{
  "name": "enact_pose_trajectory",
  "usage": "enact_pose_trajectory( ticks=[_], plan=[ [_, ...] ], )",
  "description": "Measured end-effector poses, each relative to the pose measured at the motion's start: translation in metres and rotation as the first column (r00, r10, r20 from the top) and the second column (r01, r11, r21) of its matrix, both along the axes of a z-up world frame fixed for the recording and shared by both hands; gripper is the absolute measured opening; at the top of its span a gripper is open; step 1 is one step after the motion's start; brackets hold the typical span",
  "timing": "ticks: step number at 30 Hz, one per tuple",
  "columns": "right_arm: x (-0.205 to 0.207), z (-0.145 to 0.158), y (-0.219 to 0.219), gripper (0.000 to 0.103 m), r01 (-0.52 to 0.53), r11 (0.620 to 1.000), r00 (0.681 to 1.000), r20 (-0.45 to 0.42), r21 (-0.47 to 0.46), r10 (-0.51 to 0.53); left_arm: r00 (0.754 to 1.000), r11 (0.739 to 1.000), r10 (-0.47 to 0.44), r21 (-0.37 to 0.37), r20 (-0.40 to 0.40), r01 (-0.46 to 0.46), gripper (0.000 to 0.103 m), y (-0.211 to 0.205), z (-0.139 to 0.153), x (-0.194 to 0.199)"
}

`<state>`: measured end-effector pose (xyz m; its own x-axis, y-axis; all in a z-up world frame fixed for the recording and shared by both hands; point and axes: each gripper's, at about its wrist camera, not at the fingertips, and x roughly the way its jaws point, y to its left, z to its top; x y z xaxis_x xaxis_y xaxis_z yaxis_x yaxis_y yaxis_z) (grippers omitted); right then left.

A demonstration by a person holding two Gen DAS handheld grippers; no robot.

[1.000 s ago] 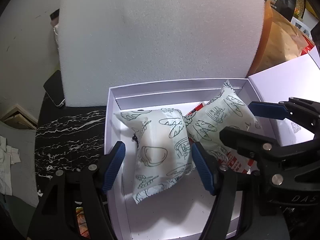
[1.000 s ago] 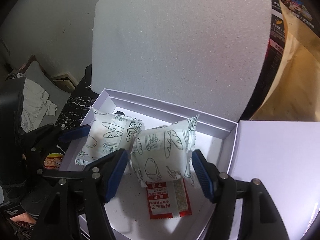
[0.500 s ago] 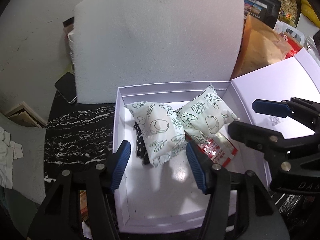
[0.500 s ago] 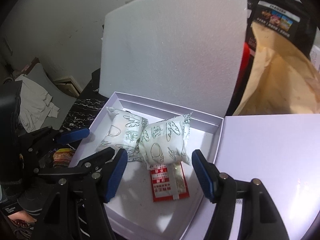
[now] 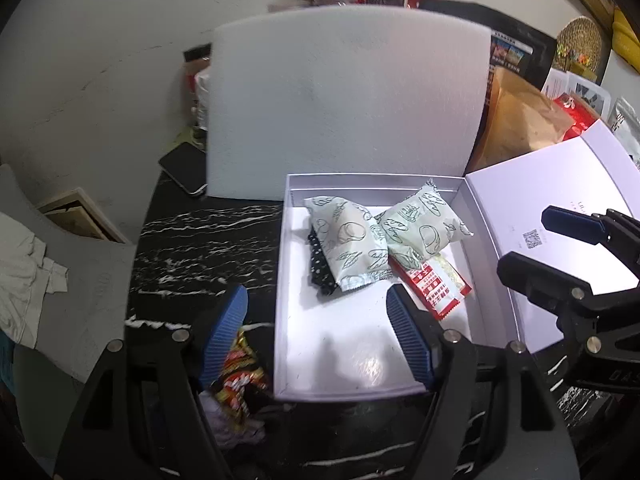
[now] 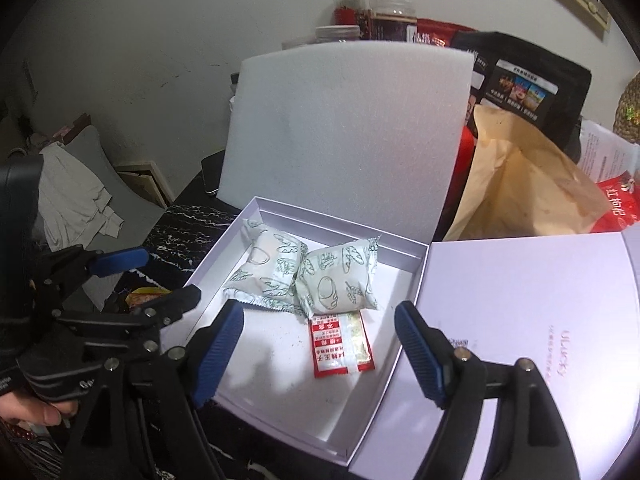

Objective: Organize objects
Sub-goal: 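Withdraw both tools from the box toward the lilac pouch and black scrunchie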

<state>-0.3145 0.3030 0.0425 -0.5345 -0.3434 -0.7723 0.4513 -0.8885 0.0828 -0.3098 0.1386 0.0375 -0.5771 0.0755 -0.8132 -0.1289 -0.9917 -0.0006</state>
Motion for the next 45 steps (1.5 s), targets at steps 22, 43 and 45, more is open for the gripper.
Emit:
enact_pose_trajectory(
  ticks=[22,43,45],
  plan=[
    [0.102,0.044,-0.045,0.081,-0.135,0.991,0.987,-0.089,-0.006,0.134,0.985,0.989,0.143,-0.031,-0.096,-0.147,0.074,-0.081,0.061,0.128],
    [0.183,0.012,-0.112,0.081,-0.293,0.956,0.955,-0.048,-0.008,0.292,0.963,0.963,0.263,-0.048,-0.059,-0.266,0.074,-0.155,0.037,0.228],
    [0.187,0.004,-0.115,0.081,-0.301,0.953,0.953,-0.039,-0.004,0.301,0.964,0.964,0.26,-0.042,-0.05,-0.262,0.074,-0.157,0.029,0.233]
  ],
)
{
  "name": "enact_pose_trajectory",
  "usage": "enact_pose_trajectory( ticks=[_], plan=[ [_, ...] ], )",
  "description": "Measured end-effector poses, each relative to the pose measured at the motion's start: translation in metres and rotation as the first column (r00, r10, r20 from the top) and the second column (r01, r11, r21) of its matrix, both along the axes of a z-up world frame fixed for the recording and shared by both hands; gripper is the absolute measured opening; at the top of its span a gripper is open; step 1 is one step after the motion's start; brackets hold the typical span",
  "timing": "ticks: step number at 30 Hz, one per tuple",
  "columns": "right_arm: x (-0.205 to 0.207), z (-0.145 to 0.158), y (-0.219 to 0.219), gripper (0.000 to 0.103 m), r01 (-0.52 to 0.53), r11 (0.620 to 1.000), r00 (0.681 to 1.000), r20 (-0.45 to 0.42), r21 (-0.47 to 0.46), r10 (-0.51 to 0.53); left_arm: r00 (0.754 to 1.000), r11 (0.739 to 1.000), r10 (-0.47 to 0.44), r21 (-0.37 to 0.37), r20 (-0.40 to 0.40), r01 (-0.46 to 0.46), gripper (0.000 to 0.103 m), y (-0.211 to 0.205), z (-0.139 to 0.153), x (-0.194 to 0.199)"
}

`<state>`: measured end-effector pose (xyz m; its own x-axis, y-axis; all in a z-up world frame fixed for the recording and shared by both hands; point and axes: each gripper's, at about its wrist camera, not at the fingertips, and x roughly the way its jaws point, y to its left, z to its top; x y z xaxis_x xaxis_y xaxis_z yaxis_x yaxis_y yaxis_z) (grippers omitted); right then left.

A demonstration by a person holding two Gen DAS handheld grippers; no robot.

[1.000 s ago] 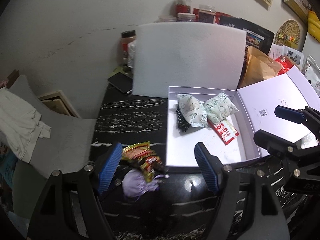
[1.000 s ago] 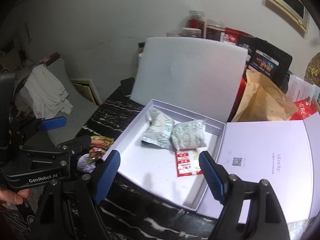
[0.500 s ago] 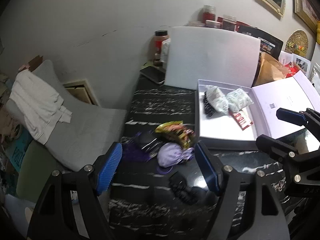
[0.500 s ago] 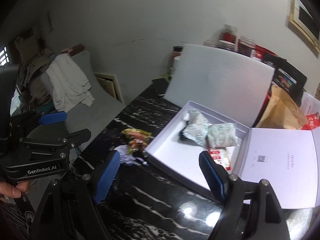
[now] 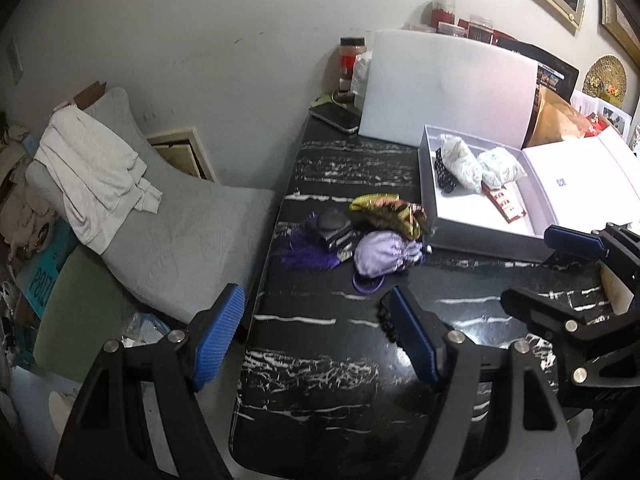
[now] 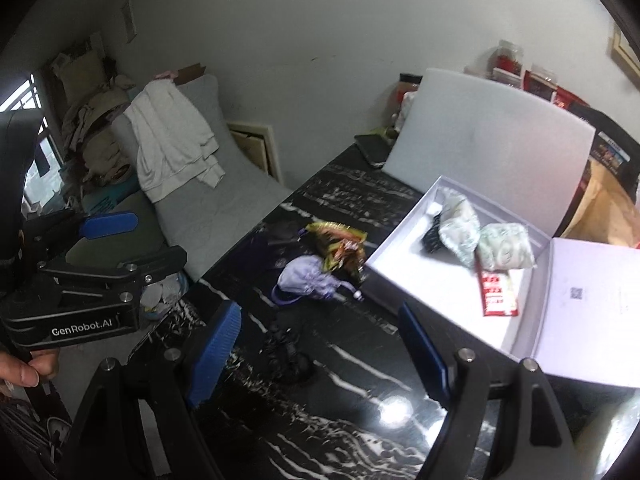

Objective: Organize objects
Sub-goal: 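Withdraw both tools from the box toward the lilac pouch and black scrunchie, then grasp the lilac drawstring pouch with the left tool while the right tool grasps the black scrunchie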

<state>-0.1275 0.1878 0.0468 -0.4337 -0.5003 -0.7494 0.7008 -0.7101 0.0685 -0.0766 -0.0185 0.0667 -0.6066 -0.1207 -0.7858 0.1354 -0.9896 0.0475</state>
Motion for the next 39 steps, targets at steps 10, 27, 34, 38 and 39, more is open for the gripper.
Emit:
enact_pose_trajectory(
  ticks=[10,27,34,38,39],
  plan=[
    [0.01,-0.039,-0.007,0.081,-0.026,0.999,0.999,0.03,0.023,0.025,0.999,0.999,-0.023,0.045,0.03,0.021,0.074,-0.002,-0.041,0.005],
    [0.011,-0.087,-0.02,0.081,-0.096,0.995,0.992,0.08,0.031,0.093,0.993,0.989,-0.113,0.104,0.04,0.109,0.074,-0.004,-0.087,-0.021],
    [-0.003,-0.106,-0.029,0.081,-0.094,0.995,0.99,0.11,0.044,0.088,0.989,0.983,-0.146,0.116,0.038,0.141,0.074,-0.011,-0.101,-0.045],
    [-0.01,-0.117,-0.035,0.081,-0.105,0.994,0.986,0.135,0.045,0.098,0.984,0.979,-0.173,0.115,0.031,0.168,0.074,-0.012,-0.106,-0.057],
    [-0.011,-0.12,-0.037,0.081,-0.109,0.993,0.985,0.143,0.044,0.102,0.983,0.978,-0.179,0.115,0.03,0.175,0.074,-0.011,-0.107,-0.06]
  ],
)
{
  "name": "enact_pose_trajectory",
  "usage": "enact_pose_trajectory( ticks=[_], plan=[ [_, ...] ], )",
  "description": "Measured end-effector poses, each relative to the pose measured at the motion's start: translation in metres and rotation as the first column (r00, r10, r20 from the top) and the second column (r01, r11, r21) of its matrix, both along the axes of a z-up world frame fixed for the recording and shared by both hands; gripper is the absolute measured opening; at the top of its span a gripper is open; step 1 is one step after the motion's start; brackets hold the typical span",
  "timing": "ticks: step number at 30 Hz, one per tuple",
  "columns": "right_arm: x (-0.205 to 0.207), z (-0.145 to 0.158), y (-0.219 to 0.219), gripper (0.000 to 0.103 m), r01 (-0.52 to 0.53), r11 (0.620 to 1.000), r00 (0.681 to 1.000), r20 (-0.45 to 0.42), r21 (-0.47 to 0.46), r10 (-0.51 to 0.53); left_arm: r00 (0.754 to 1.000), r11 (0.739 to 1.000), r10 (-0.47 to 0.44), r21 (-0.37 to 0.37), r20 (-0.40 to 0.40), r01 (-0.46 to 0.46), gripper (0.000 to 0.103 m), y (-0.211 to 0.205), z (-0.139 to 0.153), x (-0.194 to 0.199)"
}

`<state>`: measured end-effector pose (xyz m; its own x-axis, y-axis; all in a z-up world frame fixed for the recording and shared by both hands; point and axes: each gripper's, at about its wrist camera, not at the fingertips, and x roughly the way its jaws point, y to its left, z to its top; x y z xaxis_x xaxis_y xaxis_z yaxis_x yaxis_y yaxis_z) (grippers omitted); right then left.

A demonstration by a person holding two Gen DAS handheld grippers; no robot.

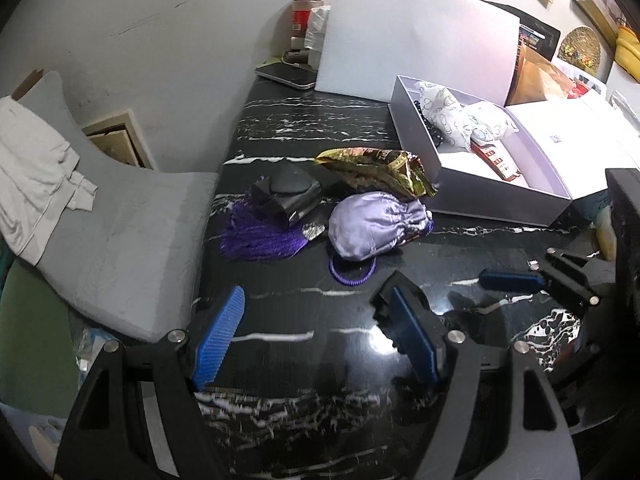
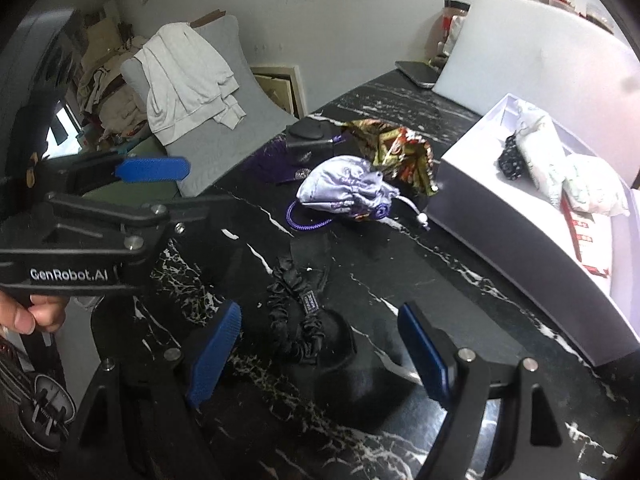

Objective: Organize objects
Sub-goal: 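Grasp the lilac drawstring pouch with the left tool while the right tool grasps the black scrunchie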

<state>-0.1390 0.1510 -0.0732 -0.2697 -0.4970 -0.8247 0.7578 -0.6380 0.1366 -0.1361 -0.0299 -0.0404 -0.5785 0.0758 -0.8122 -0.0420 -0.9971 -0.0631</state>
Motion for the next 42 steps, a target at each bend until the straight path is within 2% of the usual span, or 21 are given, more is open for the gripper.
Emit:
enact_pose_trajectory(
  ticks=[2,4,9,14,20,25,33,34,36,42],
  plan=[
    [-0.002,-0.006,-0.003,0.08,-0.008,1.0,1.0,0.012,0.004,0.008,1.0,1.0,-0.014,-0.001,-0.002,0.014,0.074,0.0,-0.003,-0.007],
    [-0.004,-0.012,-0.007,0.073,-0.024,1.0,0.999,0.025,0.01,0.023,1.0,1.0,-0.028,-0.003,-0.003,0.028,0.074,0.0,-0.006,-0.014],
    [-0.002,-0.015,-0.011,0.044,-0.048,0.999,0.999,0.019,0.015,0.048,0.999,0.999,-0.054,0.006,0.004,0.054,0.074,0.002,-0.013,-0.028],
    [-0.002,-0.014,-0.008,0.034,-0.062,0.998,0.998,0.017,0.018,0.062,0.995,0.995,-0.095,0.022,-0.004,0.095,0.074,0.007,-0.017,-0.04],
    [-0.005,-0.014,0.001,0.031,-0.048,0.999,0.999,0.011,0.023,0.048,0.988,0.988,-0.156,0.017,0.001,0.156,0.075,0.024,-0.02,-0.055],
    [-0.01,-0.013,0.016,0.031,-0.014,0.999,1.0,0.013,0.031,0.013,0.982,0.982,-0.188,-0.03,0.012,0.188,0.08,0.042,-0.023,-0.072],
    [-0.02,-0.012,0.042,0.031,0.037,0.999,0.999,0.02,0.028,-0.037,0.97,0.969,-0.24,-0.04,0.045,0.242,0.08,0.062,-0.035,-0.088],
    [-0.021,-0.012,0.044,0.031,0.04,0.999,0.999,0.021,0.028,-0.041,0.967,0.967,-0.249,-0.034,0.043,0.251,0.08,0.064,-0.036,-0.088],
    [-0.022,-0.012,0.047,0.031,0.045,0.999,0.999,0.021,0.028,-0.046,0.967,0.967,-0.252,-0.034,0.038,0.254,0.068,0.065,-0.038,-0.088],
    [-0.018,-0.011,0.054,0.031,0.057,0.998,0.998,0.022,0.034,-0.058,0.968,0.969,-0.247,-0.002,0.047,0.247,0.062,0.062,-0.036,-0.079]
  ],
)
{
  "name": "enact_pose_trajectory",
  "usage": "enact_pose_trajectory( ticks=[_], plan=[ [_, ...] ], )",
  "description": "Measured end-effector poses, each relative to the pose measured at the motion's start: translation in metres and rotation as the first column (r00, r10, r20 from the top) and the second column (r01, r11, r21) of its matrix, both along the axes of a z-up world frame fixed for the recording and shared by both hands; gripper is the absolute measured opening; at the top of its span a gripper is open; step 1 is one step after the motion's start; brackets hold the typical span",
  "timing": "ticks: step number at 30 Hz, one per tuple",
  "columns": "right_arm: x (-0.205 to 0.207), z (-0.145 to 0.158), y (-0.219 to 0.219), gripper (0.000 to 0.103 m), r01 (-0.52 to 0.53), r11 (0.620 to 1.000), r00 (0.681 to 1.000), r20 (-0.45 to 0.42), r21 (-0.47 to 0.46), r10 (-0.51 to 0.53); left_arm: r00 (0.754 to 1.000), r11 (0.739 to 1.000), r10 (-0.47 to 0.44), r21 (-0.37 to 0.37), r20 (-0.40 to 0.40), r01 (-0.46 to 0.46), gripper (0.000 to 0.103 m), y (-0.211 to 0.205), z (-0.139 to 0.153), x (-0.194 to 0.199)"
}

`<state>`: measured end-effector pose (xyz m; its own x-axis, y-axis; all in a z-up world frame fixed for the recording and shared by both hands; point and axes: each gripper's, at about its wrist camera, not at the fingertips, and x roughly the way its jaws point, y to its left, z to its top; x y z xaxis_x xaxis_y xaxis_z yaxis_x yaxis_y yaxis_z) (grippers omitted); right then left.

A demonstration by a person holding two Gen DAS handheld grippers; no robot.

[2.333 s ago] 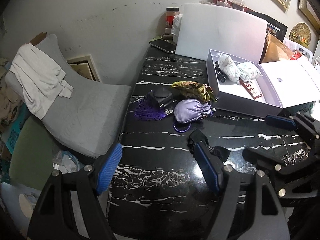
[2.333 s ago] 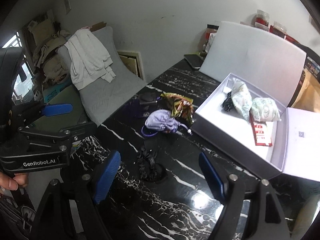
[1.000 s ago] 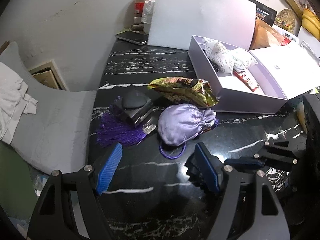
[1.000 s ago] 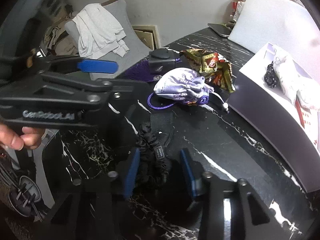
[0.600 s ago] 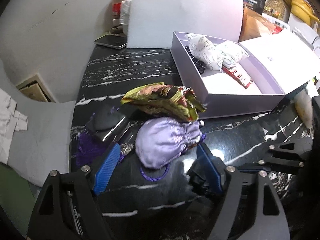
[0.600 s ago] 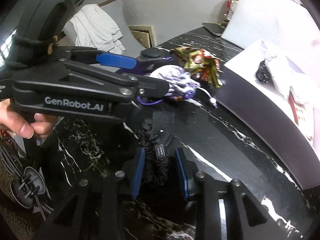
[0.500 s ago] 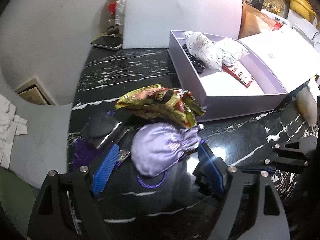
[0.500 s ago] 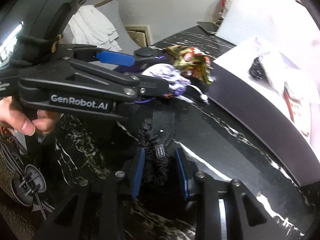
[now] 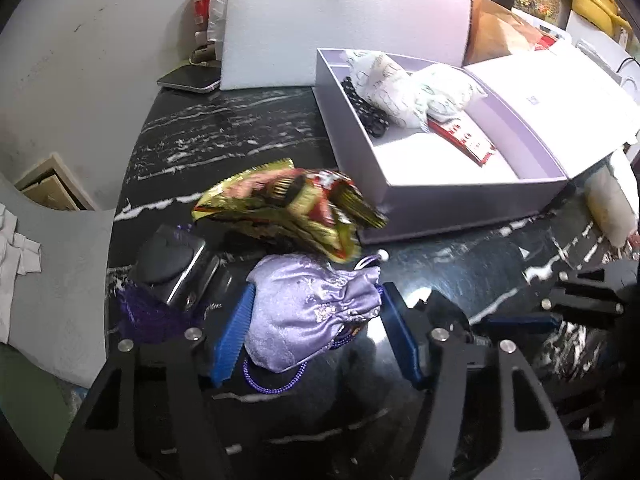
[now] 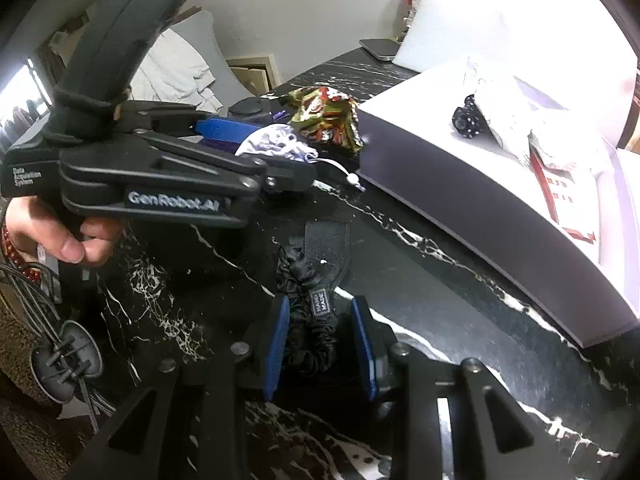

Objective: Organize objects
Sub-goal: 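Grasp the lilac drawstring pouch with the left tool while the right tool grasps the black scrunchie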

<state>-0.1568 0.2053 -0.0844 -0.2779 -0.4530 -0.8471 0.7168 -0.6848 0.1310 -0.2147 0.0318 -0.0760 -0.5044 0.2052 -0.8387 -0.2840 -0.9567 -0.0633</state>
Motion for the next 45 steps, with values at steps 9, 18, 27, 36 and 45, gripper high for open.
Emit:
enact_pose_trajectory(
  ticks=[9,18,27,36,45],
  plan=[
    [0.016,0.002,0.017,0.031,0.02,1.0,1.0,-0.008,0.024,-0.019,1.0,0.999,-0.019,-0.03,0.023,0.02,0.062,0.012,0.002,0.046],
    [0.042,0.003,0.033,0.031,0.016,1.0,1.0,-0.014,0.023,-0.016,0.999,0.998,-0.031,-0.051,0.039,0.033,0.062,0.03,0.004,0.101],
    [0.062,0.002,0.042,0.031,0.008,1.0,1.0,-0.017,0.013,-0.007,0.999,0.996,-0.024,-0.084,0.026,0.026,0.064,0.043,0.003,0.135],
    [0.07,-0.002,0.05,0.053,0.006,1.0,0.999,-0.04,-0.002,-0.007,1.0,0.99,-0.012,-0.141,-0.011,0.01,0.08,0.051,-0.012,0.143],
    [0.078,-0.002,0.052,0.037,0.046,0.999,0.992,-0.122,0.025,-0.042,0.997,0.992,0.029,-0.118,-0.078,-0.038,0.044,0.046,-0.01,0.149]
  ],
)
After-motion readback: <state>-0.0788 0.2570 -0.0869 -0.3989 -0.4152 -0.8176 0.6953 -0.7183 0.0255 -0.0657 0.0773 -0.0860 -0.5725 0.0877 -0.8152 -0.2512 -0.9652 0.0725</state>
